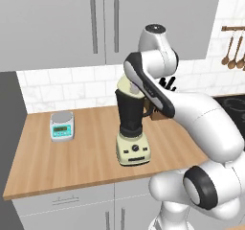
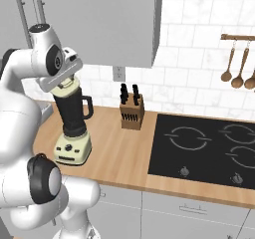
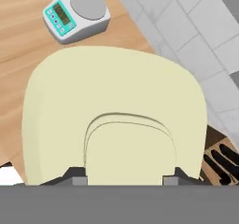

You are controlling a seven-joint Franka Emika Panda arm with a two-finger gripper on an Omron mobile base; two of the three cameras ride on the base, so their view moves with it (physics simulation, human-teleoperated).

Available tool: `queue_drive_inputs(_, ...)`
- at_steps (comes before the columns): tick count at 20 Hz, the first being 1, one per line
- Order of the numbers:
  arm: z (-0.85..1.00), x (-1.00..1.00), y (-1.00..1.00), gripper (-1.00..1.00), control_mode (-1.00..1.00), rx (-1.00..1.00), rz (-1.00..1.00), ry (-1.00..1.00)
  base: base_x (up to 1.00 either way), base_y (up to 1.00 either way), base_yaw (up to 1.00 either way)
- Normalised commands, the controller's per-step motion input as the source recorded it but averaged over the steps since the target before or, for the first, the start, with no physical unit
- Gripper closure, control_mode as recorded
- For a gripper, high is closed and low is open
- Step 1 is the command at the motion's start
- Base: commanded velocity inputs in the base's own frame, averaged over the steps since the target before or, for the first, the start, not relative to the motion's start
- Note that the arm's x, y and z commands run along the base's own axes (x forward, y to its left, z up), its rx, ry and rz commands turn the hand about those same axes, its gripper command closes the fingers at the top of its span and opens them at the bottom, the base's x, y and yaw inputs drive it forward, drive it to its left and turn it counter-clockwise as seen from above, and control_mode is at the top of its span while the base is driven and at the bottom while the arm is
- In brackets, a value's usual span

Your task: Close the lid blender by securely placing the lid on top.

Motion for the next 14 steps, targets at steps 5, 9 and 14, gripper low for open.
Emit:
queue_drive_inputs(5, -0.23, -0.11, 0.00, 1.00, -1.00, 0.01, -0.01, 0.13, 0.00, 0.00, 0.00)
queue_drive_inputs(9, -0.25, -0.11, 0.00, 1.00, -1.00, 0.02, -0.01, 0.09, 0.00, 0.00, 0.00)
queue_drive_inputs(14, 0.04, 0.00, 0.02, 1.00, -1.00, 0.07, -0.06, -0.19, 0.00, 0.00, 0.00)
